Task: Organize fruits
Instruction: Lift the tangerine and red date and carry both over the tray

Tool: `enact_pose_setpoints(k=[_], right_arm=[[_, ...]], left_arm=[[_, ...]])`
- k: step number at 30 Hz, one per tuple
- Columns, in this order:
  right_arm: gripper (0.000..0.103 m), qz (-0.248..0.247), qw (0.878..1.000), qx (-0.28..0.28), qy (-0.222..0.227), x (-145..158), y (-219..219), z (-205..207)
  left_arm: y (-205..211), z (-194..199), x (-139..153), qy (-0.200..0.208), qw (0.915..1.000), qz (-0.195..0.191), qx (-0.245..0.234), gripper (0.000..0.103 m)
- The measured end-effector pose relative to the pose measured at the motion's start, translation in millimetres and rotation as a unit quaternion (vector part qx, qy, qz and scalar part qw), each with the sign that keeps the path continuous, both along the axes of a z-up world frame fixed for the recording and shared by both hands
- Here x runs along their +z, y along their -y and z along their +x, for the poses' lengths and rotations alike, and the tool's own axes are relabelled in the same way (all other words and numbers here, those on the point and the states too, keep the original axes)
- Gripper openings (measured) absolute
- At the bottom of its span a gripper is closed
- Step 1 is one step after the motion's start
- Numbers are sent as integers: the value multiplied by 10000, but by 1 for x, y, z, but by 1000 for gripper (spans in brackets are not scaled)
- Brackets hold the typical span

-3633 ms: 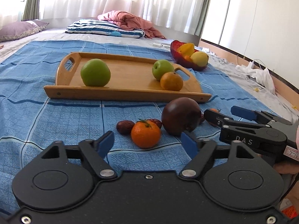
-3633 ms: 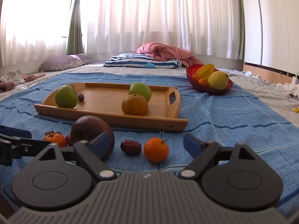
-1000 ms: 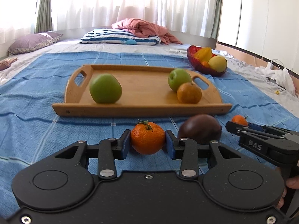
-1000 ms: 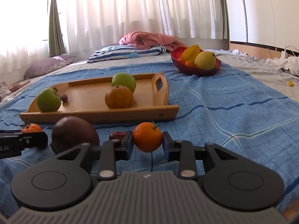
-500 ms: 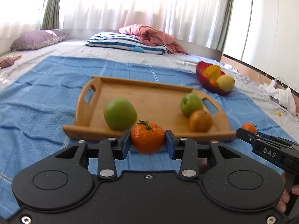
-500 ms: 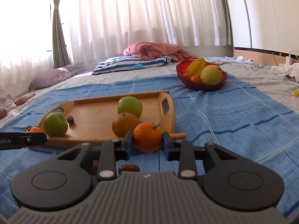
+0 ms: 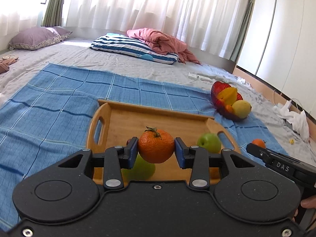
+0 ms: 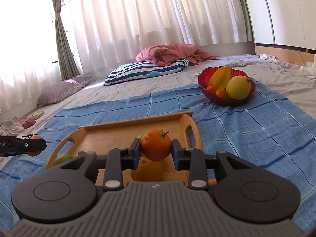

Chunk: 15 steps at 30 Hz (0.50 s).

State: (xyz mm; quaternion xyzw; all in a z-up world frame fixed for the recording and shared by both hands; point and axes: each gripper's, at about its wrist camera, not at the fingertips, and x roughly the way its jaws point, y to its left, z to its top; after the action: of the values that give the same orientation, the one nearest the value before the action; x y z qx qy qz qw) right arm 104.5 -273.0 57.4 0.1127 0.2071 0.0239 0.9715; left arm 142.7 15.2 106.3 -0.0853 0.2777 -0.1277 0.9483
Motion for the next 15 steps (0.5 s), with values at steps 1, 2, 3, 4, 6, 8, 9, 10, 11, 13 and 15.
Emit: enact_pose_setpoints(k=[1, 2, 3, 4, 6, 8, 9, 10, 11, 13, 15], right_arm=[[38, 29, 10000, 5, -13, 2, 0, 6], [38, 67, 10000, 23, -39, 4, 1, 12], [38, 117, 9999, 53, -69, 6, 2, 18], [38, 174, 9998, 80, -103, 7, 2, 25], [38, 239, 9995, 100, -201, 10, 3, 38], [38, 274, 9990, 110, -321, 12, 4, 50], [38, 274, 9988, 129, -375, 13, 3, 56], [37, 268, 9987, 130, -423, 13, 3, 61], [38, 254, 9984, 143, -482, 13, 2, 67], [37, 222, 9978, 164, -610, 13, 0, 79], [37, 161, 9970, 188, -740, 12, -2, 91]], left_arm=[[0, 3, 1, -7, 10000, -6, -5, 37], [-1, 8, 3, -23, 10000, 8, -28, 37], [-1, 13, 5, -49, 10000, 12, -32, 37], [-1, 19, 6, -78, 10000, 15, -32, 37], [-2, 30, 8, -185, 9998, 18, -51, 37], [-4, 42, 9, -323, 9995, -12, -50, 37], [-5, 48, 8, -381, 9993, -15, -44, 37], [-5, 54, 8, -432, 9991, -8, -30, 37], [-6, 60, 8, -483, 9988, -6, -6, 37], [-8, 72, 6, -609, 9981, -22, 7, 37], [-10, 87, 3, -795, 9968, -59, 2, 37]])
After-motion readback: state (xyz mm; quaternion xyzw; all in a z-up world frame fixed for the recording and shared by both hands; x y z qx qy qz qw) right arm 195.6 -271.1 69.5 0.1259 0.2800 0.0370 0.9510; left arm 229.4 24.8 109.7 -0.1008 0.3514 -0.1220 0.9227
